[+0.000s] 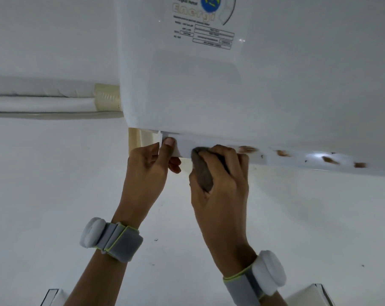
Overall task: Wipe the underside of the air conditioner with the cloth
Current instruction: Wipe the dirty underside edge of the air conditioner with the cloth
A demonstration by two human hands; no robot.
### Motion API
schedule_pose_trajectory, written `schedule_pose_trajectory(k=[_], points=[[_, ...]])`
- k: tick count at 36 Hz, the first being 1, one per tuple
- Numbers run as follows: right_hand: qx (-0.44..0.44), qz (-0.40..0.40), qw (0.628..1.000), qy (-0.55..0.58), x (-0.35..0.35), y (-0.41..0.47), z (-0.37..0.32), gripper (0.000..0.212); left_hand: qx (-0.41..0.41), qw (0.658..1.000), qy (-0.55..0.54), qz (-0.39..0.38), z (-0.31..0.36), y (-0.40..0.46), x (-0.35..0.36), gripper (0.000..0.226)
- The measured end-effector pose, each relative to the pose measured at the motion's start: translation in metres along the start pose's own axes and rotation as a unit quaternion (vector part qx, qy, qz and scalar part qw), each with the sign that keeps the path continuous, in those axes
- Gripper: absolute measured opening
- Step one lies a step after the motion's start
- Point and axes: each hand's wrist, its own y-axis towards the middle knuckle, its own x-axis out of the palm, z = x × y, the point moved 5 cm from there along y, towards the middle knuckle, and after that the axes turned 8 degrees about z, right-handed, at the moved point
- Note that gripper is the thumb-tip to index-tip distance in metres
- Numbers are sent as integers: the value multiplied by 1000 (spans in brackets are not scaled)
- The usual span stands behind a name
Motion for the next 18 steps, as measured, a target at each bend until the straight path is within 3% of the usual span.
schedule_pose_trajectory(k=[7,13,18], points=[[96,83,992,9,-16,7,30,31,-69,991,-103,60,-10,-15,15,44],[60,57,997,6,-14,-4,31,34,-103,984,-142,32,-9,-25,49,42],[104,113,988,12,-24,6,55,28,-102,983,-150,38,-5,-24,64,36]])
